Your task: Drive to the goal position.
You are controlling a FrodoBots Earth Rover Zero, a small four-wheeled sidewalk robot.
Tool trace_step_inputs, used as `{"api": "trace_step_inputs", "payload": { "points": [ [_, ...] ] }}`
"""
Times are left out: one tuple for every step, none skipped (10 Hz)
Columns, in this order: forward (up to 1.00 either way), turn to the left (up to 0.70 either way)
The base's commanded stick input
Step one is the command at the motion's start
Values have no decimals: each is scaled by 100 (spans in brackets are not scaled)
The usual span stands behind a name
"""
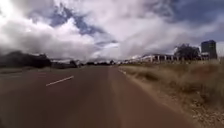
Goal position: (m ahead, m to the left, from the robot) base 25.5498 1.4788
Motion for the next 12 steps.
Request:
{"api": "trace_step_inputs", "payload": {
  "points": [
    [70,-18],
    [70,-19],
    [70,-2],
    [70,0],
    [70,0],
    [70,0],
    [70,0],
    [70,0],
    [70,0],
    [70,0],
    [70,0],
    [70,0]
  ]
}}
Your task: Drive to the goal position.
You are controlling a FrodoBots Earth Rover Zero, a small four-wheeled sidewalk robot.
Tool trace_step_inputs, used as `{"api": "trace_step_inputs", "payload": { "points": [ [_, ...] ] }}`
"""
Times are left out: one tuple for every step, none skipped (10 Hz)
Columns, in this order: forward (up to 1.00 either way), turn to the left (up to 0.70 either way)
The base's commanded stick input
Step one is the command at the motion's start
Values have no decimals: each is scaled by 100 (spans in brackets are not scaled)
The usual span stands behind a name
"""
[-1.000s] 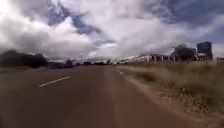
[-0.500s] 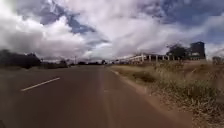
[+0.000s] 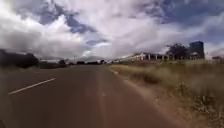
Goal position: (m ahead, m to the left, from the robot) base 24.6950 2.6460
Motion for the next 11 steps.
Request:
{"api": "trace_step_inputs", "payload": {
  "points": [
    [70,0],
    [70,0],
    [70,0],
    [70,0],
    [70,0],
    [70,0],
    [70,0],
    [70,0],
    [70,0],
    [70,0],
    [70,0]
  ]
}}
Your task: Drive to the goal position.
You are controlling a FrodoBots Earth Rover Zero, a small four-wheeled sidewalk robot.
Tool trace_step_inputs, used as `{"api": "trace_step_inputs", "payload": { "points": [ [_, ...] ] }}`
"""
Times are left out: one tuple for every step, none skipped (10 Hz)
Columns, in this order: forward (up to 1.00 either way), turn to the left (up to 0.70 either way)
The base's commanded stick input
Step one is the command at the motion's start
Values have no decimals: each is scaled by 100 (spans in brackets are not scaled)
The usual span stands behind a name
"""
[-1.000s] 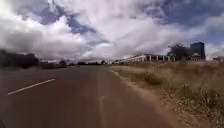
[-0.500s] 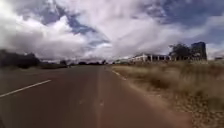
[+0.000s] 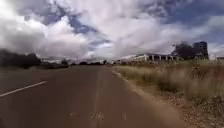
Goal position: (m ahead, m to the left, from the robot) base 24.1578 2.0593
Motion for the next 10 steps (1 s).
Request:
{"api": "trace_step_inputs", "payload": {
  "points": [
    [70,0],
    [70,0],
    [70,0],
    [70,0],
    [70,0],
    [70,0],
    [70,0],
    [70,0],
    [70,0],
    [70,0]
  ]
}}
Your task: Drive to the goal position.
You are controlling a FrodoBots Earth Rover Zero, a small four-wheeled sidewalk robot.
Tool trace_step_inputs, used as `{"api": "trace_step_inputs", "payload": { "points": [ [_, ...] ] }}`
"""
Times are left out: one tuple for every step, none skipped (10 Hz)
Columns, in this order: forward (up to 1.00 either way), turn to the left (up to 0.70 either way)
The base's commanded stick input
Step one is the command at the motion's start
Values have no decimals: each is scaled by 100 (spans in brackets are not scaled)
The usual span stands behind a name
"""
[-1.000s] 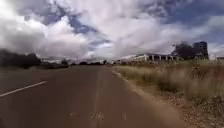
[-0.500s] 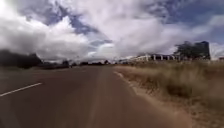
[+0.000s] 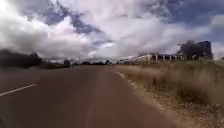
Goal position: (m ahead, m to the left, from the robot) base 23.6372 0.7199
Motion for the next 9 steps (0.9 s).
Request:
{"api": "trace_step_inputs", "payload": {
  "points": [
    [70,0],
    [70,0],
    [70,0],
    [70,0],
    [70,0],
    [70,0],
    [70,0],
    [70,0],
    [70,0]
  ]
}}
